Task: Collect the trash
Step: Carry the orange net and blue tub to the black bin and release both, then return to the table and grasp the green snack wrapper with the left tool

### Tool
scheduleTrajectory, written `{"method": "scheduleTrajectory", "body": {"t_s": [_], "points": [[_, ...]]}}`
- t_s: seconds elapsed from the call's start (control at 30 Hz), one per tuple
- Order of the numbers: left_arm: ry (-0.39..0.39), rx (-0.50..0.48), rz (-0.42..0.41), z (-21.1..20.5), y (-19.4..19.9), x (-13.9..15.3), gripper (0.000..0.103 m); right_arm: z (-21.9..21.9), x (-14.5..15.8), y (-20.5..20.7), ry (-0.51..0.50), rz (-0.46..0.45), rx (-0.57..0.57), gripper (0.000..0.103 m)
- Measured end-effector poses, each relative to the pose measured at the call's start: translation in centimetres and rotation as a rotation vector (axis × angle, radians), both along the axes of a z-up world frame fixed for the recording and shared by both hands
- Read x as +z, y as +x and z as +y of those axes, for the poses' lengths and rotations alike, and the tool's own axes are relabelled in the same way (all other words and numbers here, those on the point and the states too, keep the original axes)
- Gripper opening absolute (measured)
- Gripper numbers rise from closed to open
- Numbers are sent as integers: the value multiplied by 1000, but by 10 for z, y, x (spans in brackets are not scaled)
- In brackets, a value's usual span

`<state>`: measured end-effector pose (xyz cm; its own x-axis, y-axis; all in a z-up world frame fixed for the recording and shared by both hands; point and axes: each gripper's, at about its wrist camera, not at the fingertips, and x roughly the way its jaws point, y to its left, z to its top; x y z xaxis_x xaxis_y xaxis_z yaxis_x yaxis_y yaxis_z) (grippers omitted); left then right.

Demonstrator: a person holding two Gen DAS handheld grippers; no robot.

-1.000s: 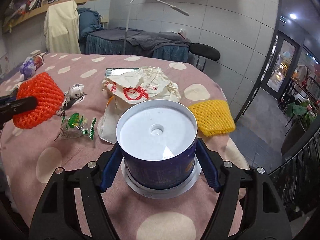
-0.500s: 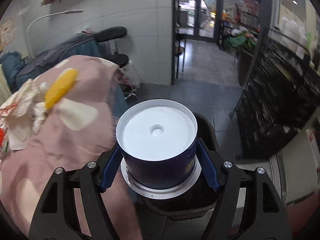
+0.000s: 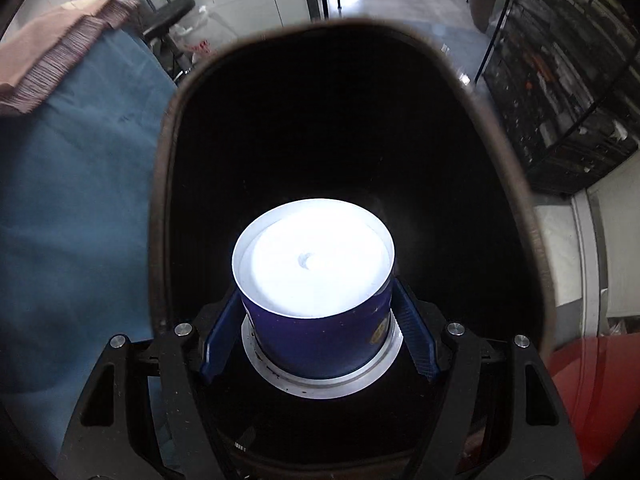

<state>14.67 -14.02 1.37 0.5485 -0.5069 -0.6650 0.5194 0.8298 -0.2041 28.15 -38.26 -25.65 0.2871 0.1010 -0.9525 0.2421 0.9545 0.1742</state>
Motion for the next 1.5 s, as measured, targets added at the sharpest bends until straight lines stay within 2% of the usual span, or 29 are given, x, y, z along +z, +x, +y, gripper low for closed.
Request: {"method": "scheduleTrajectory", "body": {"t_s": [0.2,0.3,0.57,0.8,1.0,1.07,1.1,1.2,1.23,1.33,1.5], "points": [[21,-48,46,-27,11,-11,23,-2,-25,7,6,39,-10,73],[37,-73,66,-40,16,-16,24,-6,-20,1,-3,18,-22,81],[77,-112,152,-80,39,-37,23,-30,27,-48,-28,-155,-116,88],[144,-154,243,-114,56,-63,23,-51,54,-103,-101,-216,-230,89],[232,-167,278,-141,66,-85,24,-62,69,-142,-156,-250,-299,89],[244,-171,302,-146,70,-94,28,-62,76,-151,-180,-259,-311,88],[245,-170,312,-146,72,-96,35,-63,79,-154,-191,-266,-315,89],[246,-169,316,-147,72,-102,73,-67,87,-160,-209,-291,-328,89],[241,-167,303,-145,71,-101,78,-66,91,-164,-214,-301,-333,89],[236,-172,282,-144,69,-96,87,-67,99,-169,-231,-325,-353,91],[221,-172,238,-139,61,-80,91,-65,110,-172,-222,-346,-352,92]]}}
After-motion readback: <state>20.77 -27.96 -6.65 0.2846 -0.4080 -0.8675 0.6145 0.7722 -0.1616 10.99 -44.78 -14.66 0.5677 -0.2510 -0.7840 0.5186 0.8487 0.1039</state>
